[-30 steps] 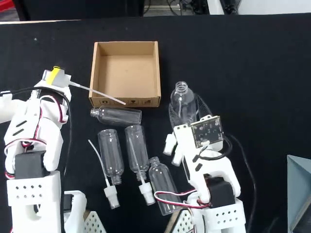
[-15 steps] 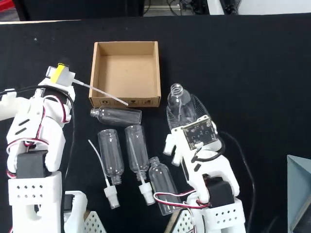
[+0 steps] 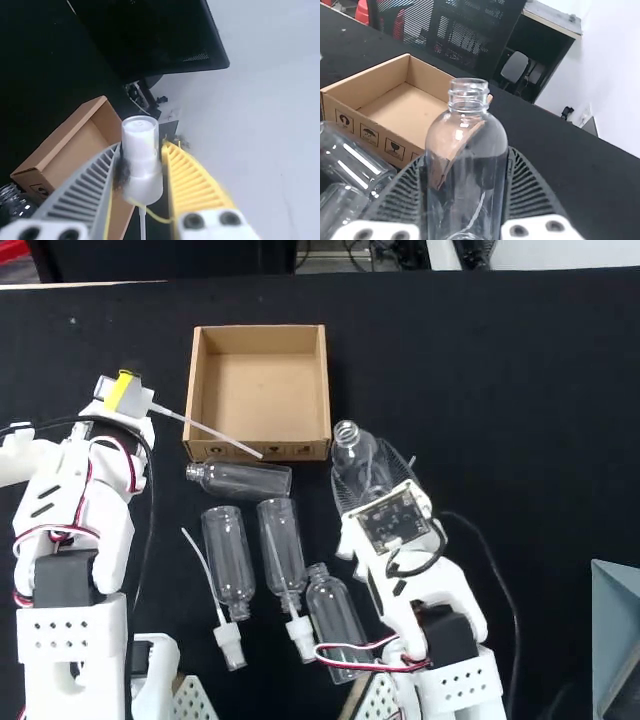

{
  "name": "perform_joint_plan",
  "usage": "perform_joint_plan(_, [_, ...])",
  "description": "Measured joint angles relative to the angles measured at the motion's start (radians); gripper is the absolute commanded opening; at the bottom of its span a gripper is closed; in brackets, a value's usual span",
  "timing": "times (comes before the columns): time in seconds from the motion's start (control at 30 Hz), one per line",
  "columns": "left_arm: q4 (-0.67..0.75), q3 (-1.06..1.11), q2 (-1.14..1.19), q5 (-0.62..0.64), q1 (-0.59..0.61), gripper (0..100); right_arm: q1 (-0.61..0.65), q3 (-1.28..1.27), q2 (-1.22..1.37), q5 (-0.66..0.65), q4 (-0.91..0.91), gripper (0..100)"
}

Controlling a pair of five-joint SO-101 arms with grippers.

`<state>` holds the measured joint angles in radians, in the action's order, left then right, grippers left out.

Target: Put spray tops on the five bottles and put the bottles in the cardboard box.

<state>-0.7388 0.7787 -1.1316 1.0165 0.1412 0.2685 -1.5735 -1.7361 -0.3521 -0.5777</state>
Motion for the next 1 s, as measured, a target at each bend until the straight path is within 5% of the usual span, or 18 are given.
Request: perform_joint_plan(1.0, [0.055,0.000,0.000,0.000,0.000,3,0.144,-0.060,0.000,-0.130,0.000,1.1])
